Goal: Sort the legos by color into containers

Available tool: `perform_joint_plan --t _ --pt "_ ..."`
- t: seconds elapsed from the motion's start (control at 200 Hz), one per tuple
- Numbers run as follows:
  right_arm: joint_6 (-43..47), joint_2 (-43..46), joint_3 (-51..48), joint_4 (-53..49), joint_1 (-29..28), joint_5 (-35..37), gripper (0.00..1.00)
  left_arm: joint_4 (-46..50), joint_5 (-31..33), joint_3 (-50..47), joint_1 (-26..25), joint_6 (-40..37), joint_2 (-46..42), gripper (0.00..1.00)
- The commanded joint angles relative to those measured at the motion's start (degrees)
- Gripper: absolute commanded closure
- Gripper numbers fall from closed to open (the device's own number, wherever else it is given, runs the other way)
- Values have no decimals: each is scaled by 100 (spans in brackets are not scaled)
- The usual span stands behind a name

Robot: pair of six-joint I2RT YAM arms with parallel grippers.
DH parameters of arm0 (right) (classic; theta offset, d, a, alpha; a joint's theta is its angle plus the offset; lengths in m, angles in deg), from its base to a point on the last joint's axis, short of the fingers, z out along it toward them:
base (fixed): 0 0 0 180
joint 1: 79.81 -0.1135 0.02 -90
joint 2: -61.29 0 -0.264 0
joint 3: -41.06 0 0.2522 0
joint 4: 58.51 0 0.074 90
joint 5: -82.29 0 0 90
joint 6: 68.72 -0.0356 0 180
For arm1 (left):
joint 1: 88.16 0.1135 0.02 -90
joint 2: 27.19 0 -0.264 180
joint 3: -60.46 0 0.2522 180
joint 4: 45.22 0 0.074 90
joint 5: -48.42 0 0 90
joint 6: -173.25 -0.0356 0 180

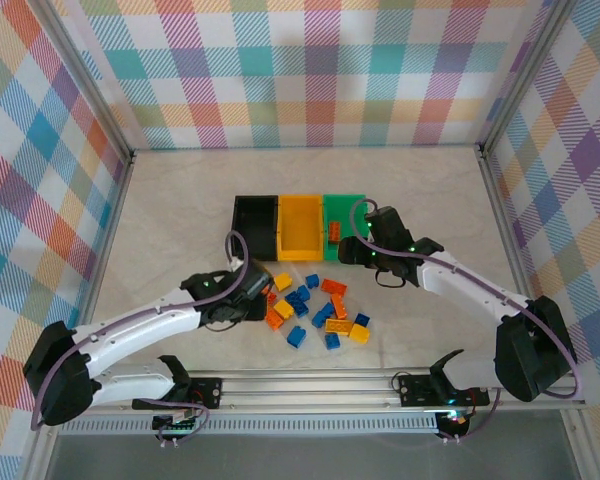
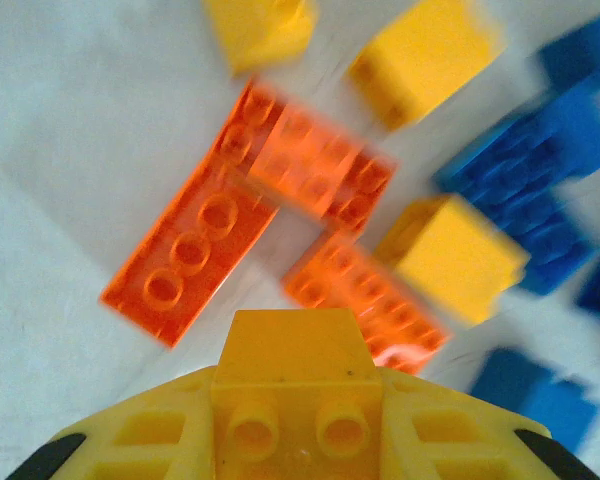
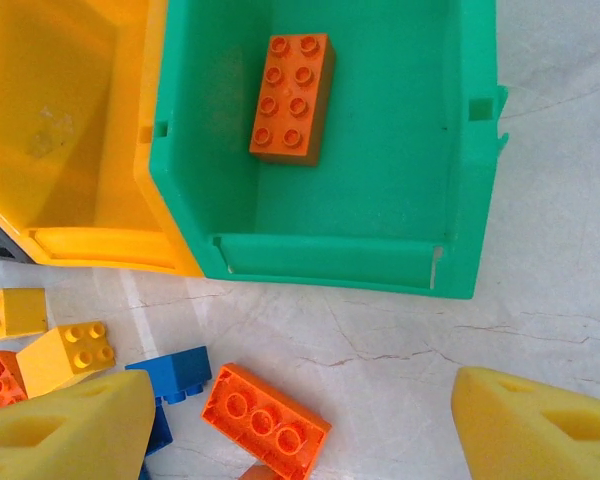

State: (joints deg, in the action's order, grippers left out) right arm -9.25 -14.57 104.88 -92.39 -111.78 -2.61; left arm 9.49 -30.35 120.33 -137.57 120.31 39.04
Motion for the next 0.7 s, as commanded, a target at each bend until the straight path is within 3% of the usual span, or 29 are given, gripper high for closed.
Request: perform_joint_plan --t 0.0,0.1,0.255,0.46,0.555,0.7 --pt "-54 184 -131 92 -12 24 22 191 414 897 398 -478 190 75" --pt "-108 220 -207 56 -13 22 22 -79 683 1515 924 -812 735 75" --pt "-103 314 -251 -110 -11 95 21 -655 541 2193 1775 -959 1835 77" --pt "-85 457 -262 -333 -11 96 21 -743 539 3238 2184 -1014 3247 77" --pt "-108 540 -301 -408 -11 -14 21 -670 519 3650 2223 -1029 3618 68" --pt "-203 627 -349 -605 -11 -171 21 -432 546 4142 2220 -1066 3852 46"
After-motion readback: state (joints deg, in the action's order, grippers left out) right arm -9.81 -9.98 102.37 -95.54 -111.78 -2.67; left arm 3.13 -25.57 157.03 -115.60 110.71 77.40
